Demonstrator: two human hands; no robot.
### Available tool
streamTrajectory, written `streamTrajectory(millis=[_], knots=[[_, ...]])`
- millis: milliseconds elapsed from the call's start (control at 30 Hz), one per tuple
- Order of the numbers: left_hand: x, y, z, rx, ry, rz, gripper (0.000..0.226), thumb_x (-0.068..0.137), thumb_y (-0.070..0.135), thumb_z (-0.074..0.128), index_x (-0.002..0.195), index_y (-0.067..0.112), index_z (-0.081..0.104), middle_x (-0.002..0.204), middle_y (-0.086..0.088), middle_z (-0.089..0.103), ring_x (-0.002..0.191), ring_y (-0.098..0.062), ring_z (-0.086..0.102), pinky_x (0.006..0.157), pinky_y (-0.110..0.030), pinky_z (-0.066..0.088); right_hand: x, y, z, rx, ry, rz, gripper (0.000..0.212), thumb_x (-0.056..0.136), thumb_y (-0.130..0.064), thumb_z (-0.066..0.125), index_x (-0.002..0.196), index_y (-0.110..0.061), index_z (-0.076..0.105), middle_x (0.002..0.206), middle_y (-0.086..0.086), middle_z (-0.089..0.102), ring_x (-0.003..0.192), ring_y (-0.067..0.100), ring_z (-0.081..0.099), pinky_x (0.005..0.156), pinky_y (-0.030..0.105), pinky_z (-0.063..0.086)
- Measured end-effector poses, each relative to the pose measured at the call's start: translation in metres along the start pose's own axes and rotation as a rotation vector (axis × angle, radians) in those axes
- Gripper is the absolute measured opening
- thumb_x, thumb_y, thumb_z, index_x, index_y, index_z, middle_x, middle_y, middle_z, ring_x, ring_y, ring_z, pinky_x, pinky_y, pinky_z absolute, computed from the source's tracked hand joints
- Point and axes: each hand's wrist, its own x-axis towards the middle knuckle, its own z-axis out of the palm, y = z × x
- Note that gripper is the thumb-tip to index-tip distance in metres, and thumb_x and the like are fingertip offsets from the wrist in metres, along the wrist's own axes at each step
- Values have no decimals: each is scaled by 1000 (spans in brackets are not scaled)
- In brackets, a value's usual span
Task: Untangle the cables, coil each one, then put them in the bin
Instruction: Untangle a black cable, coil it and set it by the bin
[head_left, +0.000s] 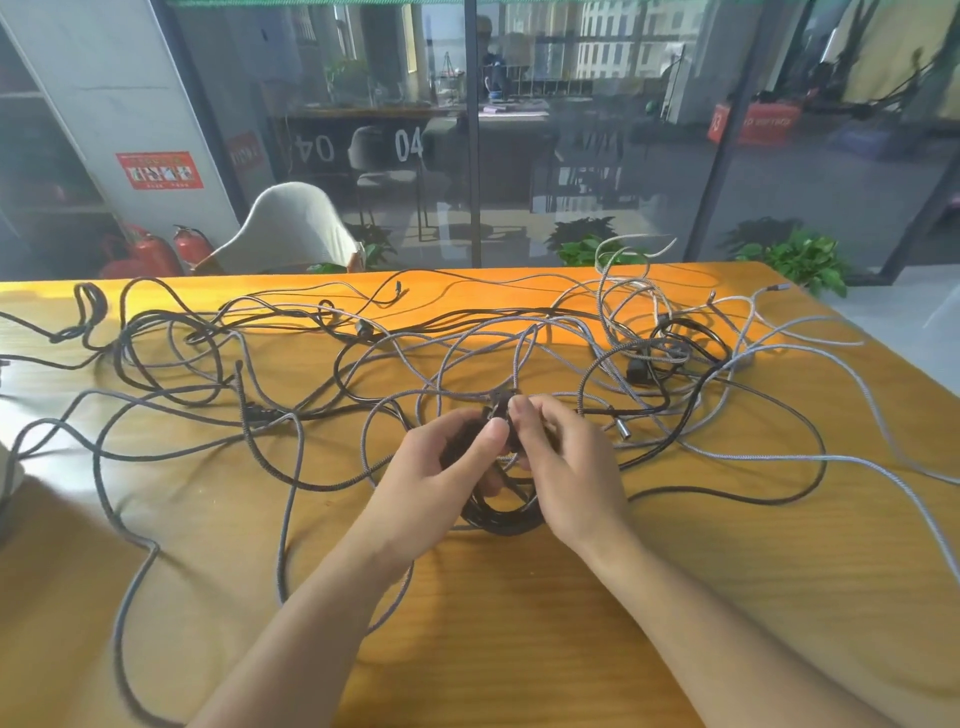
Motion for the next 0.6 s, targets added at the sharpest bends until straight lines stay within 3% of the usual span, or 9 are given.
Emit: streamTrajectory(millis=[133, 233, 333, 467, 600], knots=[[-2, 1, 18, 12, 195, 55, 25, 104, 40, 56, 90, 21, 65, 61, 12, 61, 56, -12, 54, 55, -22, 44, -1, -1, 3, 39, 10, -38, 51, 104, -64, 41, 81, -24, 62, 67, -7, 60, 65, 15, 57, 63, 45, 50], [1, 0, 25, -44, 281, 52, 49, 102, 56, 53, 83, 12, 62, 60, 5, 51, 54, -18, 45, 54, -44, 41, -3, -2, 4, 80, 40, -35, 65, 104, -64, 42, 77, -7, 56, 61, 7, 48, 59, 26, 43, 56, 47, 39], [3, 0, 26, -95, 351, 18, 68, 99, 63, 55, 88, -4, 60, 60, -1, 46, 55, -21, 40, 55, -44, 38, -5, -7, 5, 87, 56, -44, 61, 102, -62, 45, 68, -11, 48, 56, 1, 39, 54, 21, 37, 53, 38, 31], [0, 6, 27, -121, 383, 5, 60, 98, 54, 57, 85, -4, 60, 58, -2, 45, 54, -21, 39, 54, -39, 36, -4, -10, 6, 164, 17, 4, 68, 99, -66, 47, 69, -5, 51, 56, 4, 35, 54, 20, 32, 54, 35, 26], [-1, 6, 29, -120, 396, -28, 50, 102, 47, 60, 80, 1, 57, 59, -3, 45, 54, -22, 39, 55, -40, 35, -3, -10, 8, 231, 2, 95, 85, 92, -75, 48, 87, 9, 63, 71, 32, 49, 61, 36, 37, 58, 44, 32]])
